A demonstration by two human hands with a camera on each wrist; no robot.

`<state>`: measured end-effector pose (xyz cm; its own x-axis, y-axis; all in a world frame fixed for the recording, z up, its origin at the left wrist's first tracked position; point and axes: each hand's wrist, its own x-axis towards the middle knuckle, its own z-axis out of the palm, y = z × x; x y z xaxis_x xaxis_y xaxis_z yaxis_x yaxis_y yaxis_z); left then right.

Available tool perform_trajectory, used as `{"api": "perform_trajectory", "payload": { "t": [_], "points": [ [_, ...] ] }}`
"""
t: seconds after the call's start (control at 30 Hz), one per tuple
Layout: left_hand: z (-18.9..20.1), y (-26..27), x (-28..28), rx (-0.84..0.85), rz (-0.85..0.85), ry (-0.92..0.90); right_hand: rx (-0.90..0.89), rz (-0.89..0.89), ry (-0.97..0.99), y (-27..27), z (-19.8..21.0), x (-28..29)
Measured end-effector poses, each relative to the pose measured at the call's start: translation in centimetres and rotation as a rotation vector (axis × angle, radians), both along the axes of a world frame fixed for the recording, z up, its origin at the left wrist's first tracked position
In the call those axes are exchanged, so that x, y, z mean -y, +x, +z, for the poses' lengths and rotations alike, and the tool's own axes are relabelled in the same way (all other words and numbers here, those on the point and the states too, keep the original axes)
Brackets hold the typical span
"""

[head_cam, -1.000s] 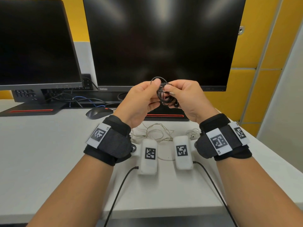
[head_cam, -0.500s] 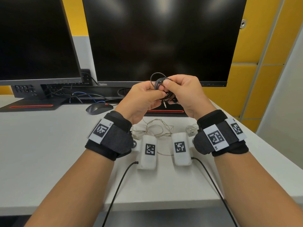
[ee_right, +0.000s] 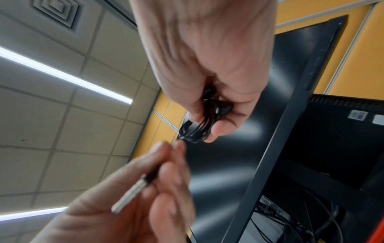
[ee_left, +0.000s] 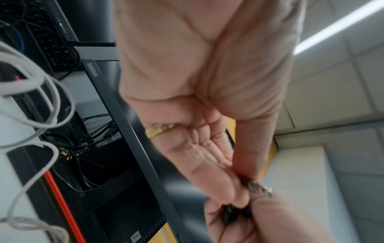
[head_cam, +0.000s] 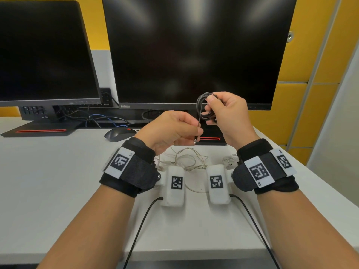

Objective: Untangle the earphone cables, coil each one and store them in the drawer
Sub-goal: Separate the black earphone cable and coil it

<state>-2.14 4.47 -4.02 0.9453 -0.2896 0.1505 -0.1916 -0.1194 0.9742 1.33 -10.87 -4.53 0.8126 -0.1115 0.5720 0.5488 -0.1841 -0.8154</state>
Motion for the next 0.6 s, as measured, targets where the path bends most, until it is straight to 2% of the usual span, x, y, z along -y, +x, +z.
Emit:
{"api": "perform_trajectory", "payload": {
  "t": [0.1, 0.2, 0.27, 0.37, 0.47, 0.6],
  "points": [
    [0.4, 0.1, -0.6, 0.194, 0.008, -0.052, -0.009, -0.003, 0.004, 0.0, 0.1, 0.3],
    [0.5, 0.7, -0.9, 0.368, 0.25, -0.2, -0.042, 0.022, -0.053, -0.2, 0.2, 0.4],
    [0.2, 1.1, -0.9, 0.4, 0.373, -0.278, -0.076, 0.087, -0.062, -0.4, 0.5, 0.3],
    [-0.1, 1.5, -0.8, 0.377, 0.451, -0.317, -0.133, 0.3, 0.085, -1.0, 0.9, 0.1],
    [-0.2, 1.3, -0.1, 0.27, 0.346, -0.395, -0.154, 0.404, 0.144, -1.4, 1.0, 0.0],
    [-0.1, 0.9, 0.4, 0.139, 0.153, -0.565, -0.154, 0.309, 0.025, -1.0, 0.5, -0.1]
  ]
}}
